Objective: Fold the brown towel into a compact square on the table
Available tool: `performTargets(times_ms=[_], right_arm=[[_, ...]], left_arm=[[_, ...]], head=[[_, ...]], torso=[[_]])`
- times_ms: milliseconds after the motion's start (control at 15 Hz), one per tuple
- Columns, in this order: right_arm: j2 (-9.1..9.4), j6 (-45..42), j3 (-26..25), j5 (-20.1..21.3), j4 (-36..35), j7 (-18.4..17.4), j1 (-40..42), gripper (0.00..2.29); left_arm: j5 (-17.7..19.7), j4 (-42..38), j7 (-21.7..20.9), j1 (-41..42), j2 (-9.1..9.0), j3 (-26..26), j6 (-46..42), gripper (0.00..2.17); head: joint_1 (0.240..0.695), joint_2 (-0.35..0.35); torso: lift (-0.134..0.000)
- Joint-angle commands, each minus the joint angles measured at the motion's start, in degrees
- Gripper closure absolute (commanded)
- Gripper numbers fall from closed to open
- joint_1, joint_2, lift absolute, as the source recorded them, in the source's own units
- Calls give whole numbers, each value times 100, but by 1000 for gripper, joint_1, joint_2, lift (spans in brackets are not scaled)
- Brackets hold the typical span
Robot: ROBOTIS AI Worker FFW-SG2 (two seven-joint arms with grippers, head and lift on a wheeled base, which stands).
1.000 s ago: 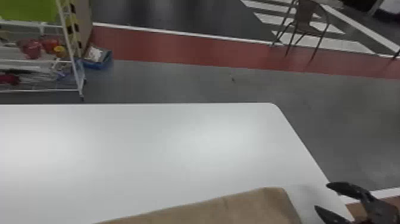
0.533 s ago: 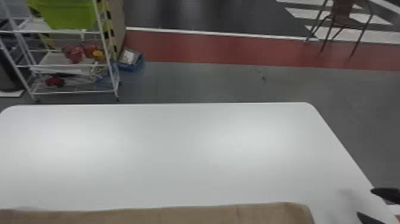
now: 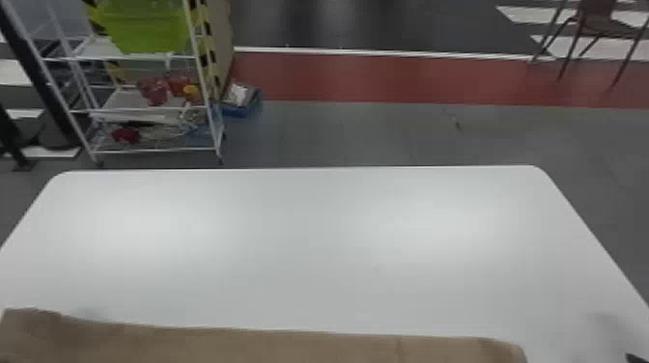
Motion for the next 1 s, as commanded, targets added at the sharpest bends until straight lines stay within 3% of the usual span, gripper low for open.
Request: performTargets(times_ms=[0, 200, 333, 600, 933], right_arm=[[-53, -13, 55, -42, 21, 19, -17, 80], [-97, -189, 143, -86, 100, 19, -35, 80], [-159, -259, 160, -130, 179, 19, -35, 80], [-238, -347, 160, -217, 223, 19, 0, 80], [-273, -505, 178, -288, 355, 19, 0, 80]], left_arm=[[291, -877, -42, 321, -15, -452, 902, 1831], [396, -1616, -33, 585, -15, -1313, 1710, 1831], [396, -1853, 187, 813, -15, -2086, 1833, 1831], [203, -1783, 706, 919, -15, -3440, 1816, 1831], [203, -1703, 1347, 945, -15, -4486, 1780, 1831]], head=[[695, -121], [695, -262], [695, -350], [695, -350], [695, -350]], torso=[[-122], [-122], [-122], [-122], [-122]])
